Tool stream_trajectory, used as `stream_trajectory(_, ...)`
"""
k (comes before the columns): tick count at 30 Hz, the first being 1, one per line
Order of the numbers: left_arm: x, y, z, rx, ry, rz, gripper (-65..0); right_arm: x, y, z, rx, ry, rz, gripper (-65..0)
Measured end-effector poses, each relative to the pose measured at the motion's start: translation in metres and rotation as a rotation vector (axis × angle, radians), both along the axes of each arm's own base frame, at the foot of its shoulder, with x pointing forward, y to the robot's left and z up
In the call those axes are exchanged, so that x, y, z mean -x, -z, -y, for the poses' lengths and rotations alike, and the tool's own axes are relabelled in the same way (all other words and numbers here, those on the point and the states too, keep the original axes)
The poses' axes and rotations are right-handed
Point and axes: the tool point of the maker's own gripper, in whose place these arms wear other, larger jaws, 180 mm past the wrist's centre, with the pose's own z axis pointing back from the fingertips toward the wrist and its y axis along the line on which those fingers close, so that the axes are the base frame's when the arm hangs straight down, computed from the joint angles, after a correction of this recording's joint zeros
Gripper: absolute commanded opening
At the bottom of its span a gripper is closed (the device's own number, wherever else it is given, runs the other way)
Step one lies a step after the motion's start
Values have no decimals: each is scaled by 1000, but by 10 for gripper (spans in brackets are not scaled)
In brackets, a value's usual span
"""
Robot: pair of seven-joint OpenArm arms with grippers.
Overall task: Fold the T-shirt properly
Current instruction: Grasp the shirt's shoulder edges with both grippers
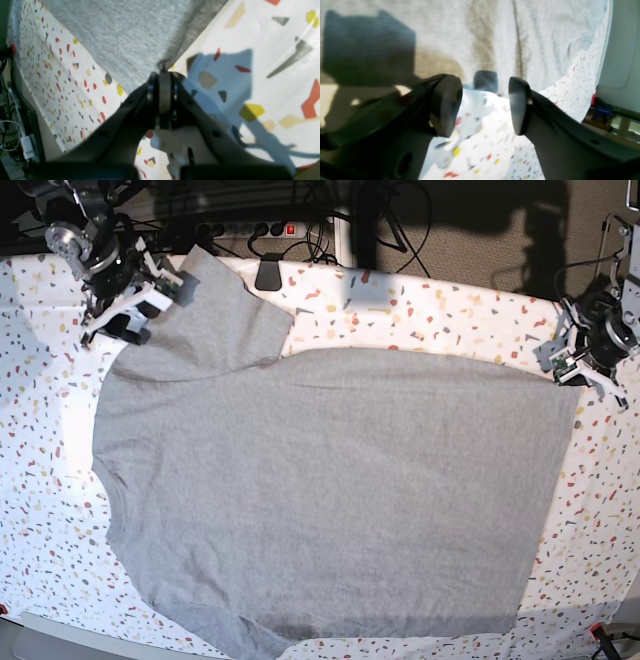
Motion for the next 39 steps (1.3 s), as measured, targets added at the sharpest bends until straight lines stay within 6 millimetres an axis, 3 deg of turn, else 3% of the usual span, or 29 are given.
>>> stream_trajectory(7,-2,-1,-3,-14,-13,16,-650,-7,9,-1,-11,-21,-20,-309)
stream_trajectory(16,-2,-1,-4,-17,-15,14,-650,-13,26,-27,13,-66,-63,-312)
stream_trajectory(22,-2,-1,-4,-17,-15,14,-650,-2,36,-30,19,-95,-137,-466)
stream_trajectory(27,-2,-1,-4,-17,-16,14,-650,3,43,-30,-32,-67,-164,-636)
stream_trajectory(39,-5,-11,3,156,-97,22,-650,-9,34,-26,-172,107,-78,-650)
